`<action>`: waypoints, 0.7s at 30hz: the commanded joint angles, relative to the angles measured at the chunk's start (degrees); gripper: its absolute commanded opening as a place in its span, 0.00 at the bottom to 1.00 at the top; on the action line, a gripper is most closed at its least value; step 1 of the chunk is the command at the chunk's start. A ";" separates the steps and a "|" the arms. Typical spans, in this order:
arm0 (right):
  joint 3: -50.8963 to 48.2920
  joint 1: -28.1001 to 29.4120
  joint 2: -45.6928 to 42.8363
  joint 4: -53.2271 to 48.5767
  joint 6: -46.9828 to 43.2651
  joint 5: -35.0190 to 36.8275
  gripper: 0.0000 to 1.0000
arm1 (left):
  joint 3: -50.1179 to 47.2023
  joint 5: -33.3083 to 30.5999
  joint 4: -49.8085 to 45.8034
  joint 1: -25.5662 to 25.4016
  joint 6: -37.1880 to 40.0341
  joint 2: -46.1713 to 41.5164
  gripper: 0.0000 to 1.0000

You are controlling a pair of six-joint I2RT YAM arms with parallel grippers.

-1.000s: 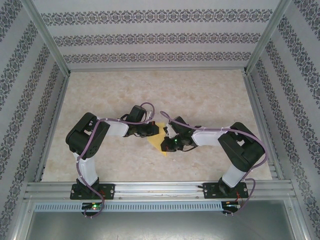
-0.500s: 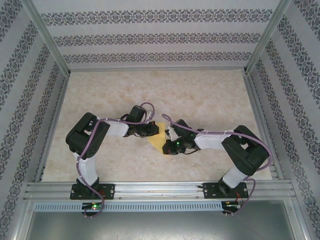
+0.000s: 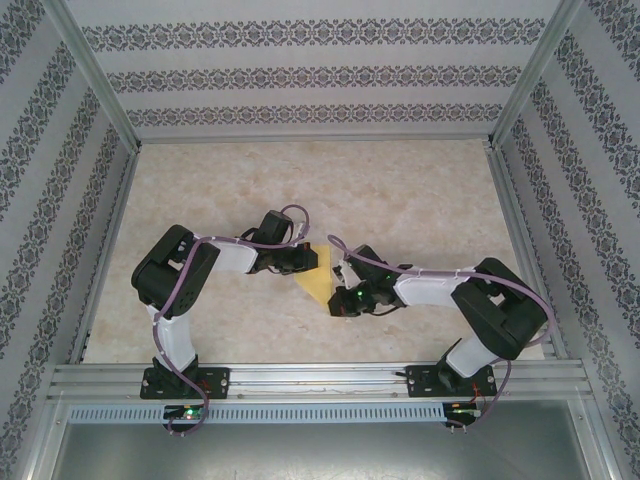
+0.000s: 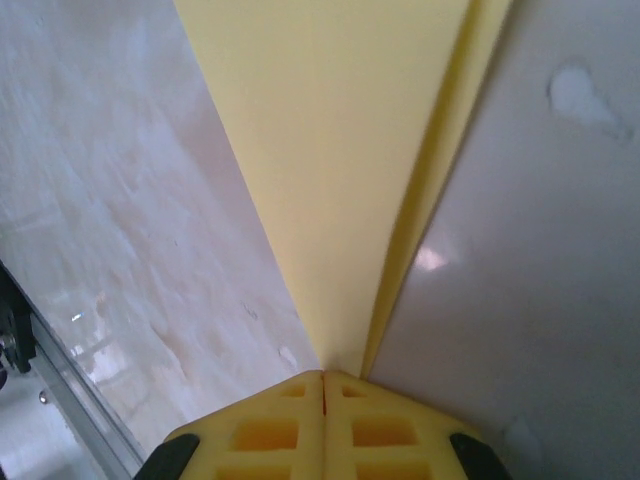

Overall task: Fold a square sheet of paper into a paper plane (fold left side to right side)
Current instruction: Fourth fold the wing at the center of the table.

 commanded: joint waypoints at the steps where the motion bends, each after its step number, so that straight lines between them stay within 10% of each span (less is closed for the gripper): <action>1: -1.30 0.68 -2.58 -7.70 0.60 -2.42 0.00 | -0.76 -5.27 -5.14 1.69 0.76 2.74 0.00; 21: 4.77 -13.04 -3.93 3.12 -10.42 -7.16 0.46 | 3.33 -0.12 -3.57 1.73 0.49 -8.78 0.22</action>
